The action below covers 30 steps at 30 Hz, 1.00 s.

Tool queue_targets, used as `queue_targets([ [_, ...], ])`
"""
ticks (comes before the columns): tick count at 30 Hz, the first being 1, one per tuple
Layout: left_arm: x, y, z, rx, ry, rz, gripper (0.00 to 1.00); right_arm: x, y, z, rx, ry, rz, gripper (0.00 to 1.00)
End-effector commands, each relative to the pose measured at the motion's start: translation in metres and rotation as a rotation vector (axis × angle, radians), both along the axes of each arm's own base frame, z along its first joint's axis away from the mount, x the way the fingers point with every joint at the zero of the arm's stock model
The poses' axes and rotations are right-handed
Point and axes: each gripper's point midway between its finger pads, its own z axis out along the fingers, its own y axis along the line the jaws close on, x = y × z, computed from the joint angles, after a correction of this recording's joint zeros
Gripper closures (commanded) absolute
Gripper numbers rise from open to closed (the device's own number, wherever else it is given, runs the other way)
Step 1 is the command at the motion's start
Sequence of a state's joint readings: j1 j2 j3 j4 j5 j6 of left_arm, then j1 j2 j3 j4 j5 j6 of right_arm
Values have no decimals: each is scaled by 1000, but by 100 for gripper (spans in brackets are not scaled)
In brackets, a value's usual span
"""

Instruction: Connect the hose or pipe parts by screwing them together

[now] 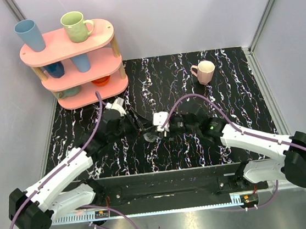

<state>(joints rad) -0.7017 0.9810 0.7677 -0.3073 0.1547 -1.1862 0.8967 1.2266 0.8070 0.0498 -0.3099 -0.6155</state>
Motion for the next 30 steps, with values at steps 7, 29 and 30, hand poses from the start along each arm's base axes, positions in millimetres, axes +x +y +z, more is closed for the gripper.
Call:
queue_targets([
  [7, -26, -20, 35, 169, -1064, -663, 75, -57, 23, 53, 130, 176, 328, 100],
  [29, -16, 27, 94, 308, -1219, -390, 1, -26, -1, 41, 84, 122, 134, 100],
  [30, -12, 34, 93, 322, -1166, -344, 1, -19, -1, 44, 90, 102, 108, 100],
])
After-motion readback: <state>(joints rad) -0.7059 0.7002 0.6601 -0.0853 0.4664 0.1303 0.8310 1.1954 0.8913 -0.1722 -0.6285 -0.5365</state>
